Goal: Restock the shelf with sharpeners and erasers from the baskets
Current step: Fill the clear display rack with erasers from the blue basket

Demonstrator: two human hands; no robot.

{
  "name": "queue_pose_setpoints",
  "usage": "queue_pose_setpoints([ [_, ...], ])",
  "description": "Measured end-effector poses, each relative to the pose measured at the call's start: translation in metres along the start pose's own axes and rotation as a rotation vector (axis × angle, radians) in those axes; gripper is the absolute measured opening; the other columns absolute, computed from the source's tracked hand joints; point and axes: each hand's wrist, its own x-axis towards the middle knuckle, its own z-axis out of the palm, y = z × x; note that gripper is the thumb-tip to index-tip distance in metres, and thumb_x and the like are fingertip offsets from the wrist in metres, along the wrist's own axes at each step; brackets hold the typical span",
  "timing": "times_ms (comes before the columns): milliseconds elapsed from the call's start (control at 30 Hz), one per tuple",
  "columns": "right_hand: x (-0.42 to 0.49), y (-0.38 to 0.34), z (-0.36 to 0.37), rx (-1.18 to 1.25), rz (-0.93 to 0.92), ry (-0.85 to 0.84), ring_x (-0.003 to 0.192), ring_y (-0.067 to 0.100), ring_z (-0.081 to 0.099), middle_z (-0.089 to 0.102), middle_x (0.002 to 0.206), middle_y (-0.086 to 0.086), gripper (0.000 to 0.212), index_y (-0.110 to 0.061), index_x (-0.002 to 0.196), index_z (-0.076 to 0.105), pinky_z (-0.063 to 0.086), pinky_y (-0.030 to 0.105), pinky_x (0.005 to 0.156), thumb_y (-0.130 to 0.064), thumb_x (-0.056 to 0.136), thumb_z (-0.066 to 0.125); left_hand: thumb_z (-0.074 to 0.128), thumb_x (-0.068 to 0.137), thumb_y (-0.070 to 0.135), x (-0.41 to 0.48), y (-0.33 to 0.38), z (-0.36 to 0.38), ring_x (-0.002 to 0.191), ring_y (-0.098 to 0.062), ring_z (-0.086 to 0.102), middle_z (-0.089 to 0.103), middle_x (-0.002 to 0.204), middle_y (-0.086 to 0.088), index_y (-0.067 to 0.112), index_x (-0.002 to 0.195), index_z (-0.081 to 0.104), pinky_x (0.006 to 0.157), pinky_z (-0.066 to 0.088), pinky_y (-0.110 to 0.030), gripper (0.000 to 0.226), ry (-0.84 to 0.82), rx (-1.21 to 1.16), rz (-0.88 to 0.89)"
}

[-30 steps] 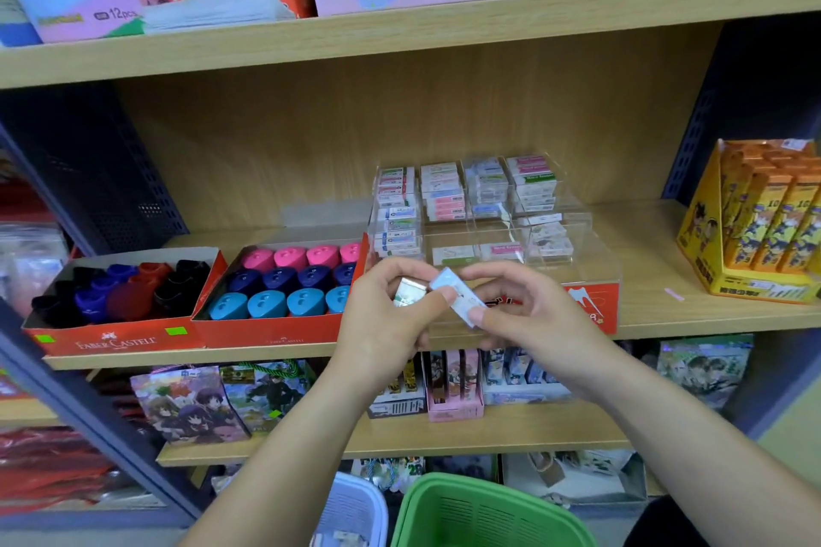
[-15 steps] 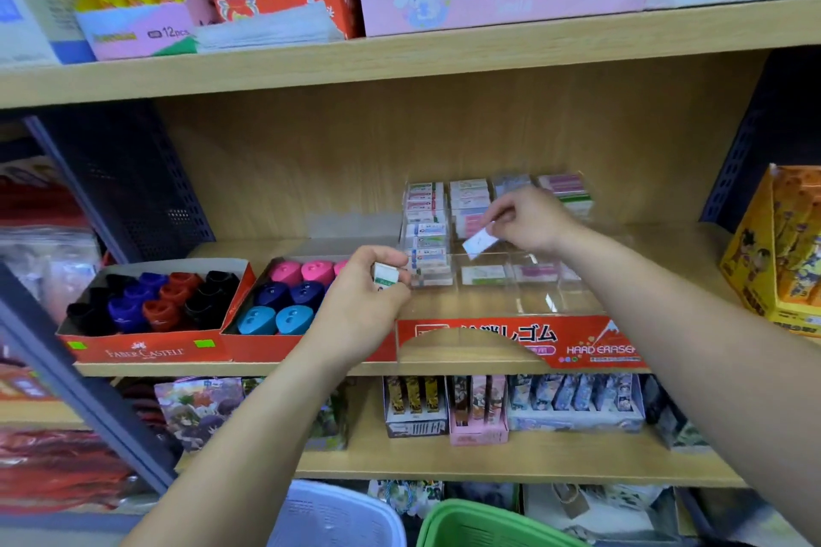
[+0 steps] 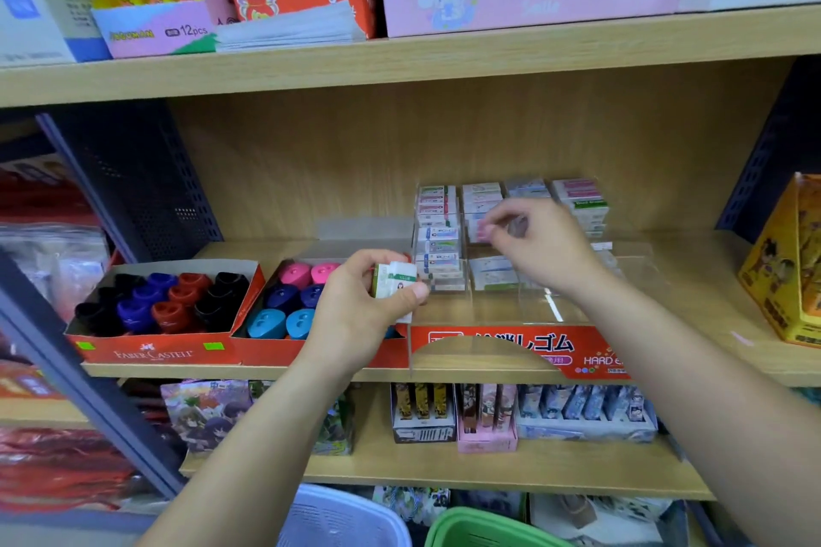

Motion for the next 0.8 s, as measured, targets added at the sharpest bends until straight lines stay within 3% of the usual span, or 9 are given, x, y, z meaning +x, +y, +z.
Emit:
queue_pose_setpoints([
  [67, -0.025, -0.022, 0.007, 0.239, -0.029, -0.146, 0.075, -0.004, 0.061, 0.070, 0.091, -0.015, 0.020, -0.034, 0.102, 0.071, 0.046, 0.010, 0.067, -0.016, 0.093, 0.068, 0.080, 0.084, 0.010, -0.002, 0.001, 0.003, 0.088, -0.018, 0.075, 0.078, 0.094, -0.008, 0.012, 0.111, 0.065, 0.080, 0.060, -0.028, 0.032, -0.004, -0.045, 0.002],
  [167, -0.051, -0.041, 0.022, 0.497, -0.050, -0.324, 0.076, 0.007, 0.062, 0.072, 0.096, 0.003, 0.031, -0.035, 0.114, 0.067, 0.051, 0.018, 0.074, -0.010, 0.094, 0.067, 0.080, 0.084, 0.013, -0.005, 0.004, 0.006, 0.091, -0.019, 0.074, 0.077, 0.099, -0.008, 0.012, 0.111, 0.066, 0.078, 0.060, -0.028, 0.031, -0.006, -0.076, 0.009],
  [267, -0.054, -0.042, 0.030, 0.616, 0.011, -0.291, 0.076, 0.007, 0.063, 0.072, 0.091, 0.006, 0.025, -0.031, 0.113, 0.070, 0.050, 0.023, 0.072, -0.013, 0.098, 0.063, 0.080, 0.084, 0.014, -0.010, 0.006, 0.005, 0.088, -0.019, 0.074, 0.078, 0.096, -0.003, 0.012, 0.111, 0.066, 0.073, 0.060, -0.026, 0.030, -0.016, -0.086, -0.002],
  [367, -0.054, -0.044, 0.029, 0.690, 0.095, -0.308, 0.067, 0.008, 0.061, 0.070, 0.079, -0.002, 0.010, -0.020, 0.102, 0.074, 0.050, 0.025, 0.061, -0.016, 0.097, 0.066, 0.080, 0.084, 0.014, -0.016, 0.008, 0.003, 0.085, -0.023, 0.074, 0.078, 0.094, -0.005, 0.013, 0.112, 0.065, 0.076, 0.060, -0.034, 0.032, -0.051, -0.057, -0.006],
  [467, -0.055, -0.045, 0.026, 0.704, 0.106, -0.354, 0.070, 0.014, 0.062, 0.069, 0.082, 0.003, 0.004, -0.014, 0.096, 0.072, 0.052, 0.029, 0.060, -0.015, 0.095, 0.068, 0.079, 0.086, 0.015, -0.021, 0.009, 0.003, 0.081, -0.021, 0.073, 0.078, 0.094, -0.005, 0.015, 0.112, 0.065, 0.073, 0.059, -0.032, 0.029, -0.084, -0.051, -0.006],
  [633, -0.057, -0.046, 0.021, 0.805, 0.230, -0.305, 0.076, 0.020, 0.070, 0.074, 0.091, 0.005, 0.007, -0.011, 0.099, 0.067, 0.057, 0.032, 0.063, -0.016, 0.099, 0.062, 0.071, 0.094, 0.018, -0.023, 0.006, 0.003, 0.082, -0.020, 0.065, 0.075, 0.106, 0.000, 0.019, 0.115, 0.066, 0.071, 0.057, -0.030, 0.022, -0.103, -0.102, -0.036],
  [800, -0.059, -0.047, 0.021, 0.844, 0.281, -0.274, 0.076, 0.019, 0.073, 0.077, 0.092, 0.007, 0.014, -0.006, 0.105, 0.067, 0.059, 0.033, 0.069, -0.017, 0.101, 0.059, 0.071, 0.094, 0.015, -0.027, 0.006, 0.003, 0.082, -0.013, 0.064, 0.075, 0.104, 0.002, 0.020, 0.113, 0.069, 0.066, 0.054, -0.025, 0.020, -0.094, -0.086, -0.036],
])
